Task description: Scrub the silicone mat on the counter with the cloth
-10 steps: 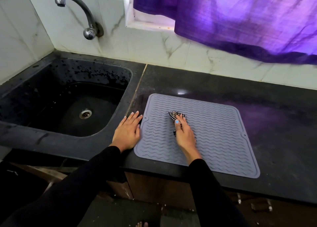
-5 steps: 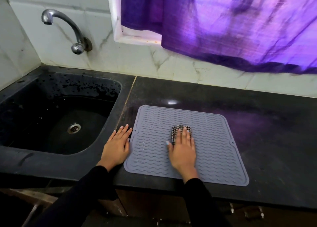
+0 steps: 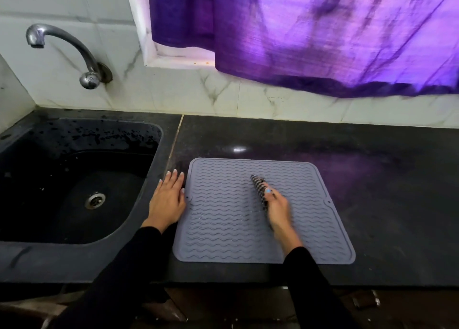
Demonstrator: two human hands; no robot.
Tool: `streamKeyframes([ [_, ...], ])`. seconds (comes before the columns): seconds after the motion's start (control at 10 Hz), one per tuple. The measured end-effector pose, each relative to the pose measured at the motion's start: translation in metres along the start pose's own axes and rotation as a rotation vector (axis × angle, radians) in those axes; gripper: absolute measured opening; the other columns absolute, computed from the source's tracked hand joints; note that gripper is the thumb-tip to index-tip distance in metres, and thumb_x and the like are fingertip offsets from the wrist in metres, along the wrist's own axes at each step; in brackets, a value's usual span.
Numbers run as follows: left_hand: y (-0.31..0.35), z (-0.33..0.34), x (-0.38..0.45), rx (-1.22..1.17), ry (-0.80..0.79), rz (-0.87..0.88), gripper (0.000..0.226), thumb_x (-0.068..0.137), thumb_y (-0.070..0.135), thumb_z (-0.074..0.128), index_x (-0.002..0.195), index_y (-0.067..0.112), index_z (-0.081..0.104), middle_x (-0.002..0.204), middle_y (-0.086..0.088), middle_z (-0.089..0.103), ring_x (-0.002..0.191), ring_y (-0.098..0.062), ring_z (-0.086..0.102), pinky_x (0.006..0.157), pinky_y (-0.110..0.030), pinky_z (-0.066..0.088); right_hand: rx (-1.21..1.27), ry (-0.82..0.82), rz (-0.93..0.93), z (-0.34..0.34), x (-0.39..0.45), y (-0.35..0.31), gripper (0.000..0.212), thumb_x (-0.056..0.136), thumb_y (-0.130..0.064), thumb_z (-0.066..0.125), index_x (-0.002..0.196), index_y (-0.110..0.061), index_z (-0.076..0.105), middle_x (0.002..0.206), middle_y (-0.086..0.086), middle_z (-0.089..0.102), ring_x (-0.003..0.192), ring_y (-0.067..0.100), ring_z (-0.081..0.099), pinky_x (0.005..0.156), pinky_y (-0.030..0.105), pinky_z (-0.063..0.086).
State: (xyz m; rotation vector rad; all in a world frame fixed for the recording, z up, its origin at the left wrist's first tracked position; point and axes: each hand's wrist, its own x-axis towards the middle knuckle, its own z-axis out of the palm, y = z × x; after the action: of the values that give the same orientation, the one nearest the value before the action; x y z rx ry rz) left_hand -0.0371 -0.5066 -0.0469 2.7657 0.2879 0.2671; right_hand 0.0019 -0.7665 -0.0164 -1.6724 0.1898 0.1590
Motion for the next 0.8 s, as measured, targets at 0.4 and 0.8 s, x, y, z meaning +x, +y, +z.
streamKeyframes([
  [0.4,-0.018,0.016,0.009,0.066,-0.054,0.005,0.068,0.087,0.041,0.01,0.145,0.007,0.023,0.155,-0.012,0.017,0.144,-0.023,0.013,0.117,-0.037,0.006,-1.177,0.083,-0.352,0.017,-0.016,0.03,0.066,0.094,-0.049,0.014,0.148,-0.011,0.013,0.157,0.009,0.006,0.146,0.024,0.003,0.118,0.039,0.001],
  [0.8,-0.019,0.016,0.007,0.027,-0.046,0.001,0.076,0.084,0.049,0.002,0.144,0.008,0.025,0.155,-0.011,0.017,0.144,-0.021,0.012,0.116,-0.034,0.005,-0.504,0.131,-0.168,-0.001,-0.003,0.014,0.04,0.099,-0.032,0.037,0.137,-0.022,0.045,0.143,-0.003,0.043,0.134,0.019,0.037,0.109,0.036,0.029],
])
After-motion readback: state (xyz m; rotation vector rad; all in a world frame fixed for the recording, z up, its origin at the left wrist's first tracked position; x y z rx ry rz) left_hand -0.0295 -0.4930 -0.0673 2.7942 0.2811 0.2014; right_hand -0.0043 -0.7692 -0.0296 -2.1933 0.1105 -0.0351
